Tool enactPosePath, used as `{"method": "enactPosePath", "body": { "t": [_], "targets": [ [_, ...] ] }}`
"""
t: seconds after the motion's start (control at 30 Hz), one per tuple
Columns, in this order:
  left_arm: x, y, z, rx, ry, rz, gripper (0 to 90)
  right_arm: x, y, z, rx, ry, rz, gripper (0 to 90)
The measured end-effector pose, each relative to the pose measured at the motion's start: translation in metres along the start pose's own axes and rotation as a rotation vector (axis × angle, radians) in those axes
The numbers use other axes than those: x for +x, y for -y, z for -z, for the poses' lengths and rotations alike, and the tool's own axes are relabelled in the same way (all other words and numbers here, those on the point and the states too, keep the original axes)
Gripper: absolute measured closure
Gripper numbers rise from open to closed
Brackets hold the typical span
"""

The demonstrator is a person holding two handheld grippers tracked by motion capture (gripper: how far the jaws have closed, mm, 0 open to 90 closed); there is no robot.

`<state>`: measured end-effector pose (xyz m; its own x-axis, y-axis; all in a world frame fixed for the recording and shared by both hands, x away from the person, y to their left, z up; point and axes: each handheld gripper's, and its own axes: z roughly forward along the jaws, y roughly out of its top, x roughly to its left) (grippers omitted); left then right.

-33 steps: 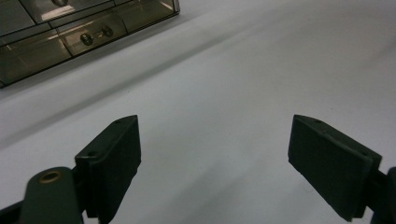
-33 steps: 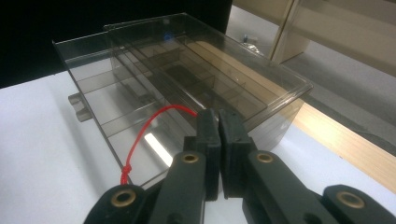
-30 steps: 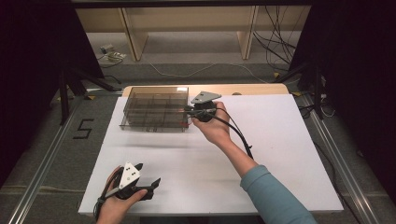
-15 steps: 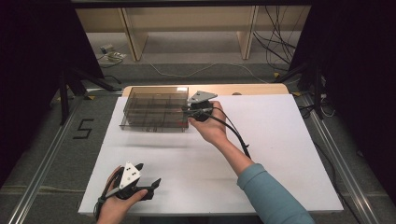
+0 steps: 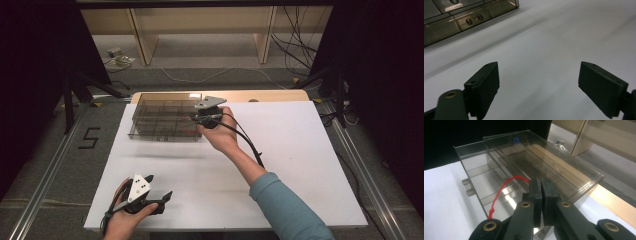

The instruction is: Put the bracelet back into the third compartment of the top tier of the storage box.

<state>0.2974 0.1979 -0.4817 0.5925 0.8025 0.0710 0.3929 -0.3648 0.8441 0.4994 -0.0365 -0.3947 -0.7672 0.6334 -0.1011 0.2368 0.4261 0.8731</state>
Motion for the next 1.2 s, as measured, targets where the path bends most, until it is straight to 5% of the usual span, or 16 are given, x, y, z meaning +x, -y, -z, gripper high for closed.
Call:
{"method": "enactPosePath", "body": {
  "t": [1.2],
  "targets": [
    [-0.001,-0.001,0.0,0.002,0.006,-0.004,16.9,0.008,0.001,-0.019,0.002,0.013,0.033,87.7]
  ]
}}
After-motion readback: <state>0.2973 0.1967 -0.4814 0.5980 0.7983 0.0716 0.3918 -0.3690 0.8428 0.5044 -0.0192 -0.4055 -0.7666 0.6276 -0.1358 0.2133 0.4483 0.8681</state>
